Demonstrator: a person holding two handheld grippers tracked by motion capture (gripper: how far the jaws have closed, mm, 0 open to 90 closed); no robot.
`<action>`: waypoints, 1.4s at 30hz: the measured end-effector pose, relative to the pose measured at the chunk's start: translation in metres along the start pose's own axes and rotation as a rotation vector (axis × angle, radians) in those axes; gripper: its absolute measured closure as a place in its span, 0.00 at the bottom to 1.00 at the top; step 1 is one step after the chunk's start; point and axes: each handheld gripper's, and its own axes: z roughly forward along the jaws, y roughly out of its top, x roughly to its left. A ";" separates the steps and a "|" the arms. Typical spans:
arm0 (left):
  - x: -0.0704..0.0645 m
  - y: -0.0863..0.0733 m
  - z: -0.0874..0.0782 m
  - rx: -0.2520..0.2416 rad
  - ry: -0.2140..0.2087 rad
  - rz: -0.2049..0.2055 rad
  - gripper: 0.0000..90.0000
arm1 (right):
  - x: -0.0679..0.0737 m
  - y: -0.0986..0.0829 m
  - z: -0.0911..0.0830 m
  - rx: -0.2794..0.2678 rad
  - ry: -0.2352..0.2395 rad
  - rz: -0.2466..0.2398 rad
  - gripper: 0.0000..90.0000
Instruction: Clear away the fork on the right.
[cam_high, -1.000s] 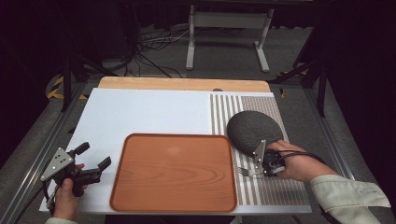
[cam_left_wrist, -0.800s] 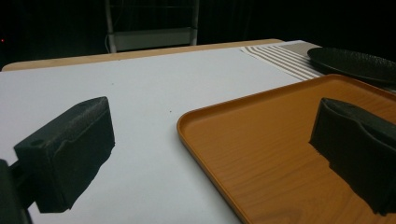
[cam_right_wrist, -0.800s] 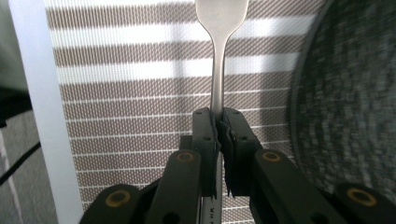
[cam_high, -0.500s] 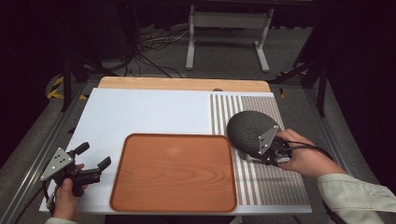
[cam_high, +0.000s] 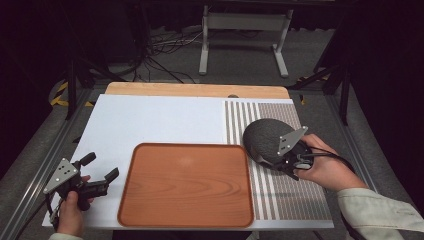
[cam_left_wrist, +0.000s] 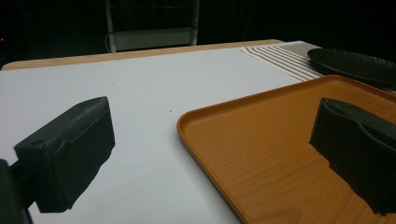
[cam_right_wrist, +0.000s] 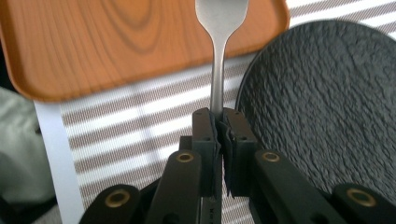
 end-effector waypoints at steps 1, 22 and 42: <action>0.000 0.000 0.000 0.000 0.000 0.000 0.01 | 0.000 0.001 0.000 -0.011 0.004 0.012 0.95; 0.001 0.000 -0.001 -0.004 0.001 0.004 0.01 | 0.013 0.054 0.012 -0.061 0.018 0.298 0.95; 0.001 0.001 -0.001 -0.004 0.001 0.006 0.01 | 0.026 0.092 0.035 -0.036 0.029 0.444 0.95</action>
